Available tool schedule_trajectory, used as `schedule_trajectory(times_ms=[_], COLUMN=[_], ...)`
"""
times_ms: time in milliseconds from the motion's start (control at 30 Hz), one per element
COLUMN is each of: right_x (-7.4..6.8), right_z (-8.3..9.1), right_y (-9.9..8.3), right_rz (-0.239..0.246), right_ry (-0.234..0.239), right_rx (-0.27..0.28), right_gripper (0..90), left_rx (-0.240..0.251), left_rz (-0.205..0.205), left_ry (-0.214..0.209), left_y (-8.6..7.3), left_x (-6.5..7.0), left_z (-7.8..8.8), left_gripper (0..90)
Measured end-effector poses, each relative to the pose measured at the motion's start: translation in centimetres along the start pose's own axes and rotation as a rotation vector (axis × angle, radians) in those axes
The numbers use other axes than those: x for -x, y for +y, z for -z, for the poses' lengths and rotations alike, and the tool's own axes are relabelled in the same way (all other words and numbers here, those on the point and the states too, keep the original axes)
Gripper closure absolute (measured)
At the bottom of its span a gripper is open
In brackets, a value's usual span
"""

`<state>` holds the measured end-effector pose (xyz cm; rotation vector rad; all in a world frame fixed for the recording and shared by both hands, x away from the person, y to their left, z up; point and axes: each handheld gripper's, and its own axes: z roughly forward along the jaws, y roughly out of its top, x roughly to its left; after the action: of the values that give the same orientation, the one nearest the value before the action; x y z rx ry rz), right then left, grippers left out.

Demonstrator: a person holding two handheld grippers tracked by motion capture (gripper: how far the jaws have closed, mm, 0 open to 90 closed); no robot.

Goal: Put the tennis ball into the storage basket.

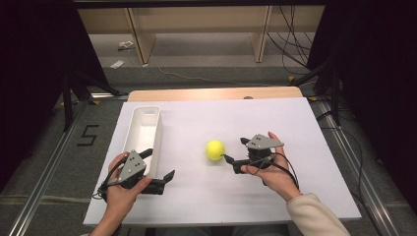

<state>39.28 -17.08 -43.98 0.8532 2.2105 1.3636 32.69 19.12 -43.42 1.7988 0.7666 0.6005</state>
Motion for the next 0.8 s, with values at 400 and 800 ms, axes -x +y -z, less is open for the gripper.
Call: schedule_trajectory(times_ms=[400,800], right_x=[-0.6,-1.1], right_z=[-2.3,-3.6], right_y=[0.4,0.5], right_rz=[0.016,0.027], right_ry=[0.000,0.016], right_rx=[-0.017,-0.038], right_gripper=[15.6,15.6], left_rx=[0.001,0.002], left_rz=[0.001,0.000], left_ry=[-0.001,0.000], left_y=[0.0,0.0], left_x=[0.0,0.0], left_z=[0.0,0.0], left_gripper=[0.0,0.0])
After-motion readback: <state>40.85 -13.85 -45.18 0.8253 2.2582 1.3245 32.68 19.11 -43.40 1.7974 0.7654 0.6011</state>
